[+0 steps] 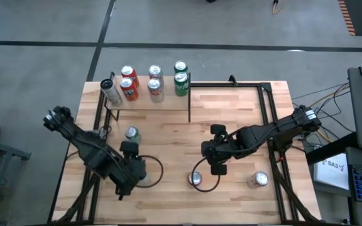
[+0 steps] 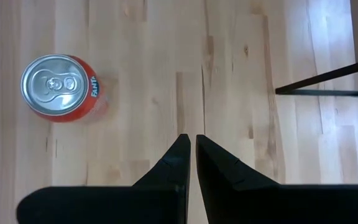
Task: Place canned beverage on shelf
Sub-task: Put the right white and blue soda can on the shelf
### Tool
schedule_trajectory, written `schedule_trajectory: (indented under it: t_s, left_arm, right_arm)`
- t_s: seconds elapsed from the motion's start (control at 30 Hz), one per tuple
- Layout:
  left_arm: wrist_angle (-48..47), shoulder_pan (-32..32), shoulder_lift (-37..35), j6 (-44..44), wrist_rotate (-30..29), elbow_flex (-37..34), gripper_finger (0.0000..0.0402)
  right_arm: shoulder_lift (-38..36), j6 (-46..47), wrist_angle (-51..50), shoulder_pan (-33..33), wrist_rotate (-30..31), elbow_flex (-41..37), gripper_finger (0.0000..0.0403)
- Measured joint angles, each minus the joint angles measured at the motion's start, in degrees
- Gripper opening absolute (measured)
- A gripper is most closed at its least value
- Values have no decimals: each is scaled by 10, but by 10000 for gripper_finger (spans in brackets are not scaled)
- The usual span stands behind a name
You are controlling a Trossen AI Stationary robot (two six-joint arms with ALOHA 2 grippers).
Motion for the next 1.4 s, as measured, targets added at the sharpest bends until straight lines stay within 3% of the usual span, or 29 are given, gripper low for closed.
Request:
schedule_trajectory:
  t_s: [0.3,0.53,1.4]
  left_arm:
    - [5,-22,39,-21,-3,0,361]
    - [4,-26,66,-19,-36,-4,361]
    - [11,-26,64,-25,-46,-34,343]
  right_arm:
    - [0,20,5,6,0,-8,17]
    - [0,22,16,23,0,-9,17]
    - [0,41,33,48,2,-9,17]
